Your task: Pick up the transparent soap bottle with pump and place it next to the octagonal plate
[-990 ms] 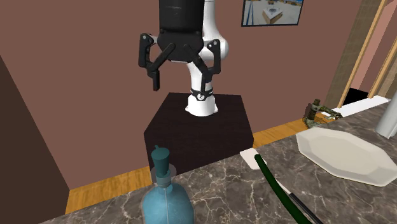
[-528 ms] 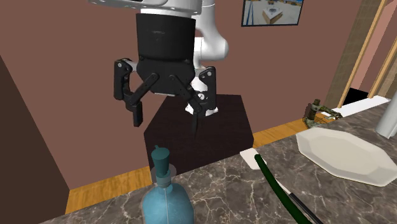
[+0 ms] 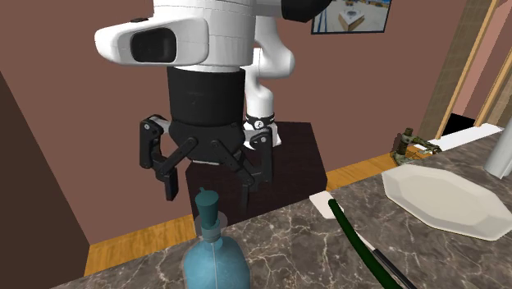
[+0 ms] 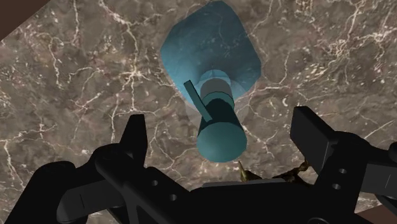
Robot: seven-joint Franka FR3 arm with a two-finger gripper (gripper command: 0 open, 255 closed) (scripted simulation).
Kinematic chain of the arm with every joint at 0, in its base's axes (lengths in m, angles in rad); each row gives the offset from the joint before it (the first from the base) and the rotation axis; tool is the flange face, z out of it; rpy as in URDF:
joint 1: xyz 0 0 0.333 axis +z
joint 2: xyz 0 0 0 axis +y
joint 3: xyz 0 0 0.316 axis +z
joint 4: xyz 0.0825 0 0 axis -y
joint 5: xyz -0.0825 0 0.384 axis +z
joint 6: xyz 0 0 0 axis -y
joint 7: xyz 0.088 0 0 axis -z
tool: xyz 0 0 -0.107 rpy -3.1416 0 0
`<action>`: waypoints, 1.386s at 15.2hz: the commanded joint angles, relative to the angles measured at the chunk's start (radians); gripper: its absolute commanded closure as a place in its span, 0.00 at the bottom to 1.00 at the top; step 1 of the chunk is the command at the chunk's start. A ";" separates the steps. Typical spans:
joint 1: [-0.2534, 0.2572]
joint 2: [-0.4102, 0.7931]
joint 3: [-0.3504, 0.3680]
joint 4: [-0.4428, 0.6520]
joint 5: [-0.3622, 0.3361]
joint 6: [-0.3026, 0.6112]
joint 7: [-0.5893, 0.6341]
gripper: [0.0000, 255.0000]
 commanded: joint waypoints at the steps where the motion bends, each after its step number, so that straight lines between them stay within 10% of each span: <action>1: -0.001 0.009 -0.001 -0.008 -0.001 0.018 0.000 0.00; 8: -0.001 0.010 -0.001 -0.008 -0.001 0.018 0.000 0.00; 9: -0.001 0.010 -0.001 -0.008 -0.001 0.018 0.000 1.00; 21: -0.001 0.000 0.000 0.019 0.001 -0.018 -0.003 1.00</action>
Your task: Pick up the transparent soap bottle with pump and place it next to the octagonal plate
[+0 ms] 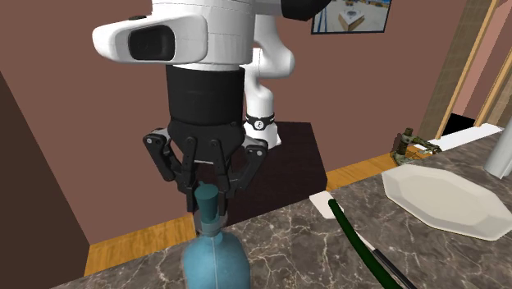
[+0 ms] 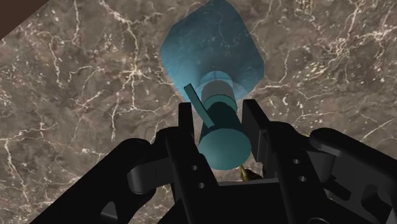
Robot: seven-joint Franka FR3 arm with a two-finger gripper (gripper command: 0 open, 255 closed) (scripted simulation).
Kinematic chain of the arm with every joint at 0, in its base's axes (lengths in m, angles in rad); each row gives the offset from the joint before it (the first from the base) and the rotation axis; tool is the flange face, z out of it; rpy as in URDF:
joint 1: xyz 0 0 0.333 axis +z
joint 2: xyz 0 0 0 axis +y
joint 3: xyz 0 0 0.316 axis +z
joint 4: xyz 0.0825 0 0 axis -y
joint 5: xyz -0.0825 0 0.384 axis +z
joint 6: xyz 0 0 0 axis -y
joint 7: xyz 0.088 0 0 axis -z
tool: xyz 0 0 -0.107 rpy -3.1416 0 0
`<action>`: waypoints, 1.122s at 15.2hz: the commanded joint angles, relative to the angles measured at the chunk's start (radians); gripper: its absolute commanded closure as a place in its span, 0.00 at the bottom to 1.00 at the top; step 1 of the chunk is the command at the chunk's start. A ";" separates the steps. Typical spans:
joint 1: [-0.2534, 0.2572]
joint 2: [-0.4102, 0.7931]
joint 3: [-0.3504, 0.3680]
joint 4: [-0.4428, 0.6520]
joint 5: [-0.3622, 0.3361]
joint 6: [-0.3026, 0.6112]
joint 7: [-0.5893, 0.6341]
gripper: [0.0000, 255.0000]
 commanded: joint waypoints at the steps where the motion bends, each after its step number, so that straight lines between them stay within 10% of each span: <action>1: 0.000 -0.006 0.000 0.019 0.001 -0.024 -0.003 1.00; 17: 0.058 -0.046 0.027 0.121 -0.008 -0.173 0.071 1.00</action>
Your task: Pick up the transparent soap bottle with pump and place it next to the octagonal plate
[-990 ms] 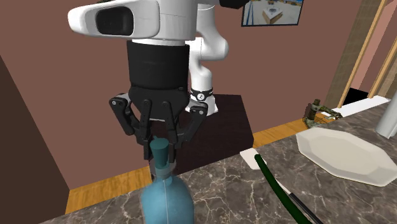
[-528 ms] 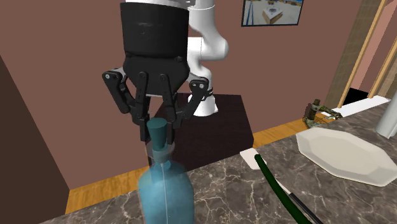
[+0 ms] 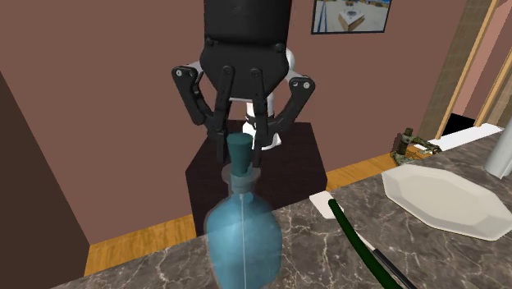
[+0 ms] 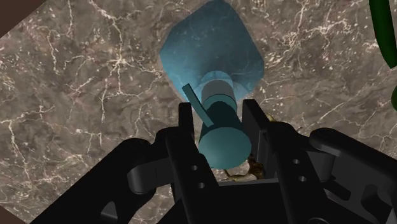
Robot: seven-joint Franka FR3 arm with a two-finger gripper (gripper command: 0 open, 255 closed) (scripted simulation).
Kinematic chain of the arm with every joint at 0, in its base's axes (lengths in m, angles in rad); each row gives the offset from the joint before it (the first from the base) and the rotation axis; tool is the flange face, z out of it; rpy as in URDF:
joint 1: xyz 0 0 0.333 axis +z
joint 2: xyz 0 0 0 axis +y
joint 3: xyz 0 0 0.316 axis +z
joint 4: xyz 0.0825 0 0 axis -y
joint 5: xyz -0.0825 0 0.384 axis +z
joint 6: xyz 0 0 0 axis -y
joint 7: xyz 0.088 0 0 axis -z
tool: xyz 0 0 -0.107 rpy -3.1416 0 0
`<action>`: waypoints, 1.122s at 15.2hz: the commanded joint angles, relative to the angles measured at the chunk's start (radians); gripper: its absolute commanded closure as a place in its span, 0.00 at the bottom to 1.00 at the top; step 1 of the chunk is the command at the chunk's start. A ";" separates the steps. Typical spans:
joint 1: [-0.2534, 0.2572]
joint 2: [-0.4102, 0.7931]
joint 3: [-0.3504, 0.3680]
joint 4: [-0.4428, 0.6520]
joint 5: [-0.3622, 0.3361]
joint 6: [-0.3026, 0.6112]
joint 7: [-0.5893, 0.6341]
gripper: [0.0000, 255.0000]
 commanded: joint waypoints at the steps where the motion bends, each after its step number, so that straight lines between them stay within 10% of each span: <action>1: 0.024 -0.011 0.011 -0.009 -0.006 -0.005 0.037 1.00; 17: 0.265 0.066 0.115 0.108 -0.066 -0.080 0.377 1.00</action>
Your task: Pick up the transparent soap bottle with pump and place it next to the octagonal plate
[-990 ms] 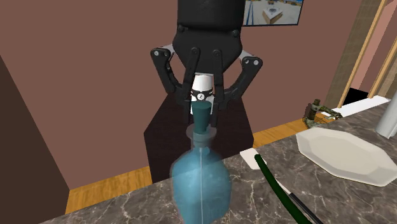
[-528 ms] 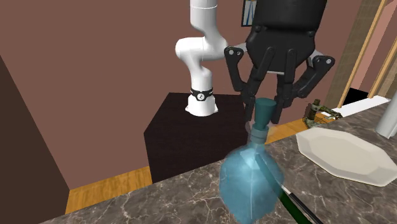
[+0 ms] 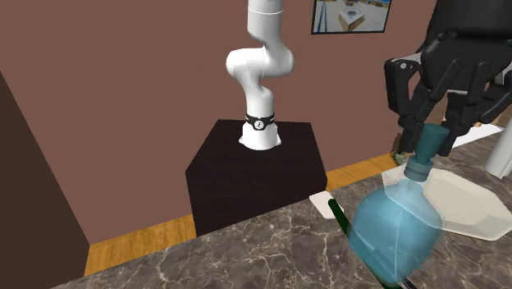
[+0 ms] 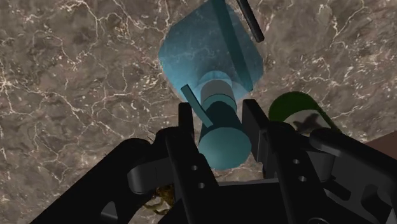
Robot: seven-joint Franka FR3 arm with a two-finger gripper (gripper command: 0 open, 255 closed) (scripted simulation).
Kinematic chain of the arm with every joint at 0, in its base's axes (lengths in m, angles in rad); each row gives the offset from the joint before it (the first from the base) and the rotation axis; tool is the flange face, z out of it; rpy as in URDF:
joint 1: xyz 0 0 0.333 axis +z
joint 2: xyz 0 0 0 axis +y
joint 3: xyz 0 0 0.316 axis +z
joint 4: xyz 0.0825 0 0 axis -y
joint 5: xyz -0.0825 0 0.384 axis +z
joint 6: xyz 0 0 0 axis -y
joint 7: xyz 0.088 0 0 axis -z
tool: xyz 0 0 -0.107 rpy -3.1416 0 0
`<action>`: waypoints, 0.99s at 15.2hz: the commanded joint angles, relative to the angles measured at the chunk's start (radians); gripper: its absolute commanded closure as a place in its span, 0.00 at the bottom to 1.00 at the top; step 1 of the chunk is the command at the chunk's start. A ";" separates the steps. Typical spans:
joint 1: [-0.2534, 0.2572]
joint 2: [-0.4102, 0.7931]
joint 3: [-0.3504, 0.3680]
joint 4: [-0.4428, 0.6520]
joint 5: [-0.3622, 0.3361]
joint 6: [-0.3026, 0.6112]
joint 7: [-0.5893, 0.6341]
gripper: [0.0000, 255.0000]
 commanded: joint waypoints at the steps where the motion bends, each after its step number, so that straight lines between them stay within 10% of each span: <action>1: 0.032 0.023 0.011 0.033 -0.009 -0.014 0.041 1.00; 13: 0.268 0.325 0.044 0.518 -0.077 -0.223 0.243 1.00; 15: 0.262 0.309 0.045 0.463 -0.075 -0.185 0.248 1.00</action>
